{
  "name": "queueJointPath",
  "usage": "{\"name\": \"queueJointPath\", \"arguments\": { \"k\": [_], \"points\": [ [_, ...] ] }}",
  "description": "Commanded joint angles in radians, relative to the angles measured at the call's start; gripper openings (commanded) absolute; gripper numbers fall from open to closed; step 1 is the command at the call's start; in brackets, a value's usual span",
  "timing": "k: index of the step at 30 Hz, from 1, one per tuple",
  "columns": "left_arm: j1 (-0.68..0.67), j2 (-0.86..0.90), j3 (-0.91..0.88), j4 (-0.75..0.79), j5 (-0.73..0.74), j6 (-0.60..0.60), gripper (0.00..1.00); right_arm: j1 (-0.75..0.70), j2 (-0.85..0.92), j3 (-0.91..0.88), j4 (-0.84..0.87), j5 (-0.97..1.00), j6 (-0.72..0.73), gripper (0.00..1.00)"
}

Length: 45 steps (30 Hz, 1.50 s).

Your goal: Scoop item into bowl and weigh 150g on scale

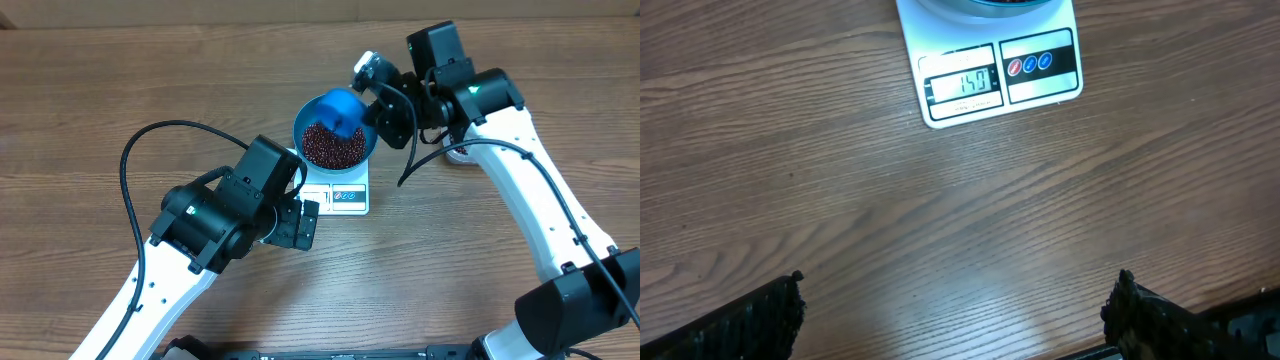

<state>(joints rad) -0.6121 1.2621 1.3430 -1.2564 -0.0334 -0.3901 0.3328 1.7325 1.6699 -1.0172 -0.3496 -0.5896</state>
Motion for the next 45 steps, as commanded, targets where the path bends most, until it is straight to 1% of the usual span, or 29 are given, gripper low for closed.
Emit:
{"name": "queueJointPath", "arguments": {
  "k": [1,7,9,12,15,20,22,23,25,28,30,34,38,39,41,45],
  "points": [
    [-0.004,-0.006,0.000,0.001,0.001,-0.007,0.99,-0.030,-0.013,0.019,0.009,-0.037,0.042,0.04],
    [-0.004,-0.006,0.000,0.001,0.001,-0.007,0.99,-0.047,-0.013,0.019,0.009,-0.048,0.045,0.04],
    [-0.004,-0.006,0.000,0.001,0.001,-0.007,0.99,-0.048,-0.013,0.019,0.013,-0.069,0.070,0.04],
    [-0.004,-0.006,0.000,0.001,0.001,-0.007,0.99,-0.072,-0.013,0.019,0.013,-0.154,0.076,0.04],
    [-0.004,-0.006,0.000,0.001,0.001,-0.007,1.00,-0.120,-0.013,0.019,0.018,-0.245,0.125,0.04],
    [-0.004,-0.006,0.000,0.001,0.001,-0.007,1.00,-0.235,-0.013,0.019,0.022,-0.406,0.220,0.04],
    [-0.004,-0.006,0.000,0.001,0.001,-0.007,1.00,-0.296,-0.013,0.019,0.029,-0.470,0.290,0.04],
    [-0.004,-0.006,0.000,0.001,0.001,-0.007,0.99,-0.353,-0.013,0.019,0.032,-0.512,0.355,0.04],
    [-0.004,-0.006,0.000,0.001,0.001,-0.007,0.99,-0.417,-0.013,0.019,0.027,-0.520,0.408,0.04],
    [-0.004,-0.006,0.000,0.001,0.001,-0.007,1.00,-0.510,-0.013,0.019,0.002,-0.507,0.411,0.04],
    [-0.004,-0.006,0.000,0.001,0.001,-0.007,1.00,-0.557,-0.014,0.019,-0.014,-0.454,0.425,0.04],
    [-0.004,-0.006,0.000,0.001,0.001,-0.007,1.00,-0.605,-0.021,0.019,-0.055,-0.220,0.489,0.04],
    [-0.004,-0.006,0.000,0.001,0.001,-0.007,1.00,-0.598,-0.043,0.019,-0.090,-0.020,0.515,0.04],
    [-0.004,-0.006,0.000,0.001,0.001,-0.007,1.00,-0.589,-0.056,0.019,-0.095,0.081,0.558,0.04],
    [-0.004,-0.006,0.000,0.001,0.001,-0.007,0.99,-0.576,-0.069,0.019,-0.099,0.208,0.601,0.04],
    [-0.004,-0.006,0.000,0.001,0.001,-0.007,1.00,-0.523,-0.077,0.019,-0.123,0.453,0.616,0.04]
  ]
}}
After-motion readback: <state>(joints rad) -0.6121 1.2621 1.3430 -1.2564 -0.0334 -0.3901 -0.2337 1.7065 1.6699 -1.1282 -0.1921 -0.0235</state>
